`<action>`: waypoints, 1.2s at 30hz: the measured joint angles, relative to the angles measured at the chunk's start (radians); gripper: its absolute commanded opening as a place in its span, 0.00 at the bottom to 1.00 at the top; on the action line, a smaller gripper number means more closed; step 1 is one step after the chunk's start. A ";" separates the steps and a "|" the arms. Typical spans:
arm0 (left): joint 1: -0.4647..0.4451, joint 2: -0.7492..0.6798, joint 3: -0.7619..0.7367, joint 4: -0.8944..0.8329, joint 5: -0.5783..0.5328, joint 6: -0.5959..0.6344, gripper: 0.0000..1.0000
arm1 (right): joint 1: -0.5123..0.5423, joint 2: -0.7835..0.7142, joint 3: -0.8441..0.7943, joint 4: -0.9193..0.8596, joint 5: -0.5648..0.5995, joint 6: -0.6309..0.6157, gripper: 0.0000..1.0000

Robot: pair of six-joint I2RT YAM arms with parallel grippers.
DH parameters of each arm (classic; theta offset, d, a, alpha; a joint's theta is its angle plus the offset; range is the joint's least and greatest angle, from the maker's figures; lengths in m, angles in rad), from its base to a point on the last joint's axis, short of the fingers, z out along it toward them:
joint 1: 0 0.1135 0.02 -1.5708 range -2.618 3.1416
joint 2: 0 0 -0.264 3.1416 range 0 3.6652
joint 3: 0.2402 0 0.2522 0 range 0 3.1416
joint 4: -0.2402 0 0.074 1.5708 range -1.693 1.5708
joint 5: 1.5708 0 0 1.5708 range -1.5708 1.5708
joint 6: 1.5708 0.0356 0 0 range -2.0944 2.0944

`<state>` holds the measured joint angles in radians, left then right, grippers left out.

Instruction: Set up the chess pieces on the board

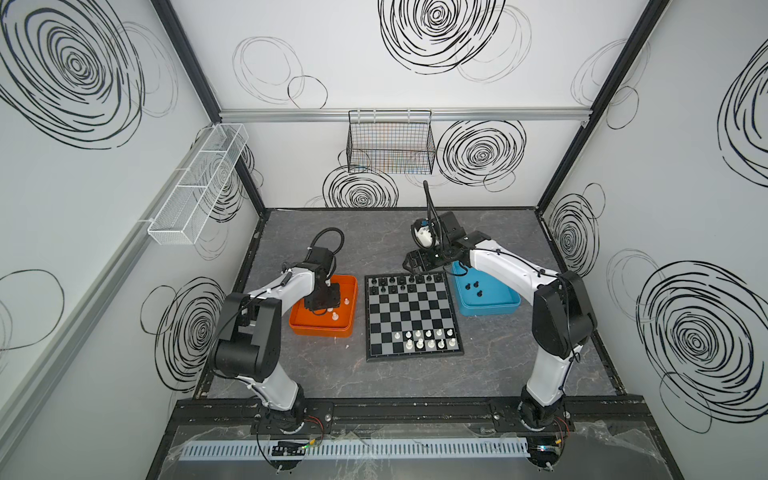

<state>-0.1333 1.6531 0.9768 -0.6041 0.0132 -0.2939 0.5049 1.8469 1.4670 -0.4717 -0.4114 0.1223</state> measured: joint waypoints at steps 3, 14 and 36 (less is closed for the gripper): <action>0.000 0.003 0.004 0.000 -0.007 0.003 0.43 | -0.003 0.000 -0.004 0.002 0.000 0.000 0.93; -0.008 0.021 0.021 0.001 -0.019 0.010 0.35 | -0.010 0.000 -0.006 0.007 0.000 0.000 0.93; -0.011 0.026 0.020 0.000 -0.033 0.020 0.23 | -0.022 0.000 -0.006 0.008 0.001 0.001 0.93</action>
<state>-0.1440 1.6787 0.9966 -0.6037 -0.0196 -0.2741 0.4831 1.8465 1.4612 -0.4637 -0.4107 0.1230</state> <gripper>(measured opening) 0.240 0.933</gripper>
